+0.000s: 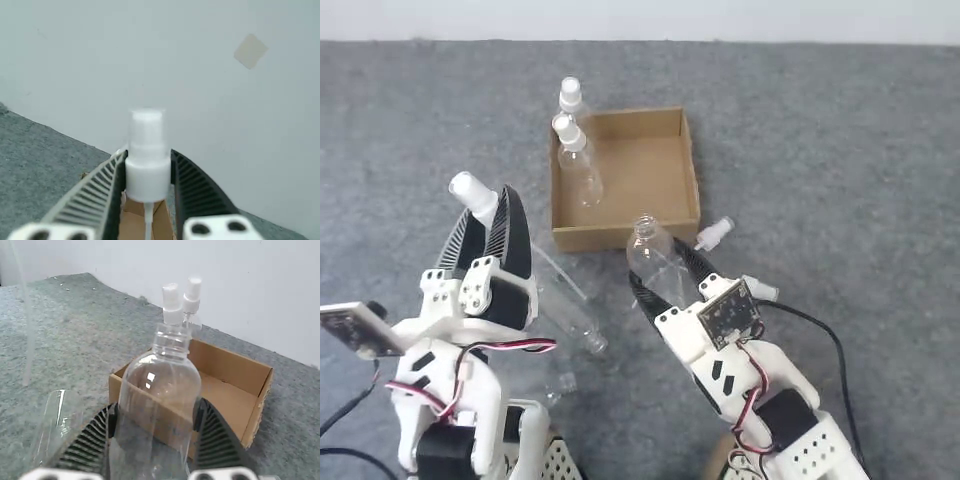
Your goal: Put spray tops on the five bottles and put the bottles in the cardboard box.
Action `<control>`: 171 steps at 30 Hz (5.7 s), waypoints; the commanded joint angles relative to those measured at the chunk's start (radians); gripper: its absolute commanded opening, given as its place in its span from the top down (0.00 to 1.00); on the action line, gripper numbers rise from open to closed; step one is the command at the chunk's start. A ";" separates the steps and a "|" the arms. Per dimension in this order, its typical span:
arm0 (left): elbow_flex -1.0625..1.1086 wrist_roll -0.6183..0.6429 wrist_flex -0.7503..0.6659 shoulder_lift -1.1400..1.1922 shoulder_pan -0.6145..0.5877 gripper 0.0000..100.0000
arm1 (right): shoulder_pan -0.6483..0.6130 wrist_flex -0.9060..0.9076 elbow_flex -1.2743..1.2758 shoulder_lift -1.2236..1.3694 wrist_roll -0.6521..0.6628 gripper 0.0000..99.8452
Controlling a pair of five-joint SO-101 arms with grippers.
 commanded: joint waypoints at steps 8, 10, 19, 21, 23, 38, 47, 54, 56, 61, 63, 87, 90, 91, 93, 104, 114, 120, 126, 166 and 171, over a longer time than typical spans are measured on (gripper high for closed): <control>-0.108 0.012 -0.044 -0.021 -0.005 0.99 | -0.007 0.007 0.020 -0.021 0.014 0.99; -0.124 0.009 -0.080 -0.018 -0.005 0.99 | -0.005 0.007 0.020 -0.021 0.014 0.99; -0.148 0.008 -0.238 -0.015 -0.005 0.99 | 0.022 0.018 0.020 -0.022 0.014 0.99; -0.140 0.011 -0.233 -0.015 -0.003 0.99 | 0.038 0.018 0.020 -0.022 0.014 0.99; -0.124 0.014 -0.218 -0.017 0.005 0.99 | 0.041 0.018 0.020 -0.022 0.012 0.99; -0.105 0.089 -0.199 -0.018 -0.002 0.99 | -0.008 -0.001 0.020 -0.024 0.043 0.99; -0.102 0.089 -0.201 -0.020 -0.003 0.99 | -0.084 0.007 0.020 -0.022 0.161 0.99; -0.097 0.086 -0.196 -0.020 -0.003 0.99 | -0.130 0.016 0.020 -0.022 0.249 0.99; -0.091 0.086 -0.195 -0.020 -0.003 0.99 | -0.147 0.025 0.020 -0.022 0.258 0.99; -0.062 0.084 -0.199 -0.020 -0.003 0.99 | -0.156 0.019 0.020 -0.024 0.262 0.99; -0.059 0.083 -0.201 -0.020 -0.005 0.99 | -0.156 0.018 0.020 -0.024 0.269 0.99; 0.077 0.035 -0.338 -0.018 0.005 0.99 | -0.186 0.024 0.020 -0.024 0.293 0.99; 0.094 0.035 -0.338 -0.018 0.011 0.99 | -0.185 0.024 0.020 -0.024 0.293 0.99; 0.099 0.035 -0.338 -0.018 0.023 0.99 | -0.183 0.024 0.020 -0.024 0.293 0.99; 0.105 0.035 -0.330 -0.018 0.037 0.99 | -0.183 0.022 0.020 -0.024 0.293 0.99; 0.101 0.034 -0.281 -0.020 0.061 0.99 | -0.182 0.025 0.020 -0.024 0.292 0.99; 0.085 -0.014 -0.218 -0.020 0.147 0.99 | -0.173 0.027 0.020 -0.022 0.293 0.99; 0.079 -0.037 -0.196 -0.020 0.163 0.99 | -0.142 0.019 0.020 -0.022 0.288 0.99; 0.084 -0.037 -0.195 -0.020 0.164 0.99 | -0.143 0.019 0.020 -0.022 0.288 0.99; 0.136 -0.114 -0.132 -0.017 0.367 0.99 | -0.077 0.018 0.021 -0.024 0.287 0.99; 0.157 -0.117 -0.135 -0.015 0.394 0.99 | -0.076 0.018 0.020 -0.024 0.287 0.99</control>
